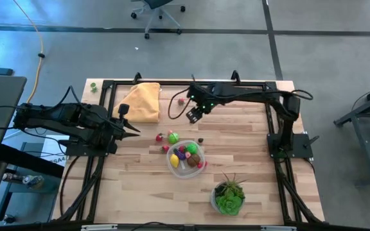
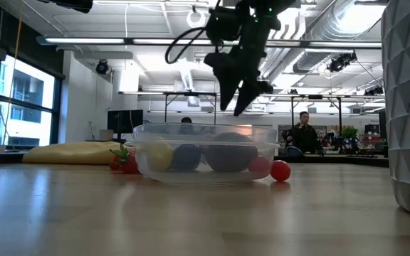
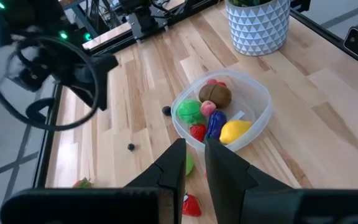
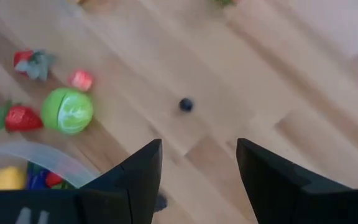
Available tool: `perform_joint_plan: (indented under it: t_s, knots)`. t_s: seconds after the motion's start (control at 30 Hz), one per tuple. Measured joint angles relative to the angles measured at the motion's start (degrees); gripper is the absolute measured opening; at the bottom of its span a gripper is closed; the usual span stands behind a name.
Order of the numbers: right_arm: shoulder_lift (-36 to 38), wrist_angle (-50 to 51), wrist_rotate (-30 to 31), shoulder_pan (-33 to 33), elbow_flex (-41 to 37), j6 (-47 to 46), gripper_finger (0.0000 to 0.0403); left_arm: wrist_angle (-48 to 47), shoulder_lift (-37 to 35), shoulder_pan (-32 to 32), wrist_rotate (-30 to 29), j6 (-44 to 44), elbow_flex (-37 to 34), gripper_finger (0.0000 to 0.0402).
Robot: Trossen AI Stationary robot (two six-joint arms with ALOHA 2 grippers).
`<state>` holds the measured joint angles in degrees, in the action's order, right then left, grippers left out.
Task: Pick and placing Produce into tupperware
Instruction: Put the blueberries into the transparent bin
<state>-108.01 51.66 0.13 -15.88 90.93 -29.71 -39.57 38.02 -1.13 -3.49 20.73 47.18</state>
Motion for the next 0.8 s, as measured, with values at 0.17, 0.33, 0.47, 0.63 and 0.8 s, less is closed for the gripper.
perform_joint_plan:
  t_s: [0.17, 0.33, 0.47, 0.63, 0.8]
  knots:
    - [-2.2, -4.3, -5.1, -1.0, -2.3, -0.1, 0.0199, 0.0, 0.0, 0.0, 0.0, 0.0, 0.0, 0.0051]
    - [-5.7, -4.1, -4.7, -1.5, -0.7, 0.0, 0.0199, 0.0, 0.0, 0.0, 0.0, 0.0, 0.0, 0.0051]
    - [-8.7, -4.2, -5.3, -1.7, 0.1, 1.2, 0.0199, 0.0, 0.0, 0.0, 0.0, 0.0, 0.0, 0.0051]
    - [-11.6, -5.5, -5.1, -1.6, 0.1, 1.7, 0.0199, 0.0, 0.0, 0.0, 0.0, 0.0, 0.0, 0.0051]
    - [-12.8, -7.6, -3.7, -1.0, 0.2, 2.9, 0.0199, 0.0, 0.0, 0.0, 0.0, 0.0, 0.0, 0.0051]
